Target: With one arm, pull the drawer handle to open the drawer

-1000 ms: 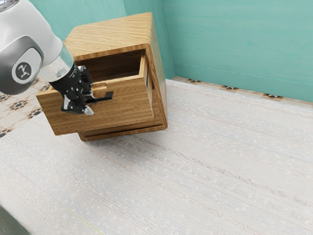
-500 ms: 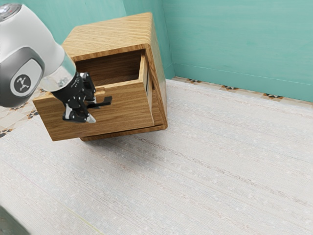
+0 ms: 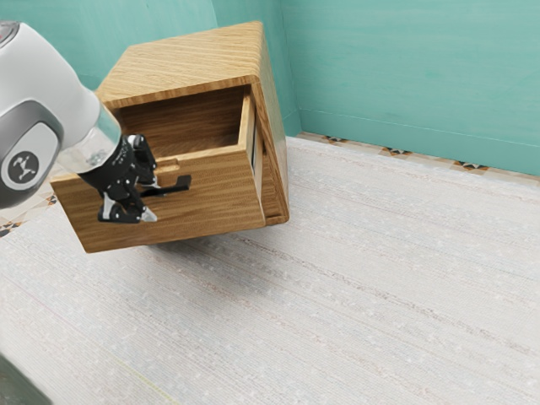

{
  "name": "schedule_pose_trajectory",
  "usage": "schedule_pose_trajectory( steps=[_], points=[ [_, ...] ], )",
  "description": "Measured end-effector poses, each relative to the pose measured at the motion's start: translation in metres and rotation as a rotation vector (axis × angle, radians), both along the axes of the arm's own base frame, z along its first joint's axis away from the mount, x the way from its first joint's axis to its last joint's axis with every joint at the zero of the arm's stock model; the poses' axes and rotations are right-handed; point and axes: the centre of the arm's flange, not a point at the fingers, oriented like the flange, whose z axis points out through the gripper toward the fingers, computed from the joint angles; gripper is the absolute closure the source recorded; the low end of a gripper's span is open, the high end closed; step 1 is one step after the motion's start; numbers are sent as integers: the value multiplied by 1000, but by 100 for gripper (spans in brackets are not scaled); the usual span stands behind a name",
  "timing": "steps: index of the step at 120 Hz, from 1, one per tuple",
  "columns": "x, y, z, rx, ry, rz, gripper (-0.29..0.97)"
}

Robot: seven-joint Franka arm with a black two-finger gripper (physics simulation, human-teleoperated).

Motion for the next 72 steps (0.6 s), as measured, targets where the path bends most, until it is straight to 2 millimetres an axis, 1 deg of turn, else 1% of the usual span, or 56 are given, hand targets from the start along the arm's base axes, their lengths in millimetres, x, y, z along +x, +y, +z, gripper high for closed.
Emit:
schedule_pose_trajectory(
  steps=[26,54,72],
  points=[
    [-12,-2,3,8,-16,6,54],
    [-12,-2,3,10,-23,6,51],
    [-14,-10,11,31,-38,-9,50]
  ],
)
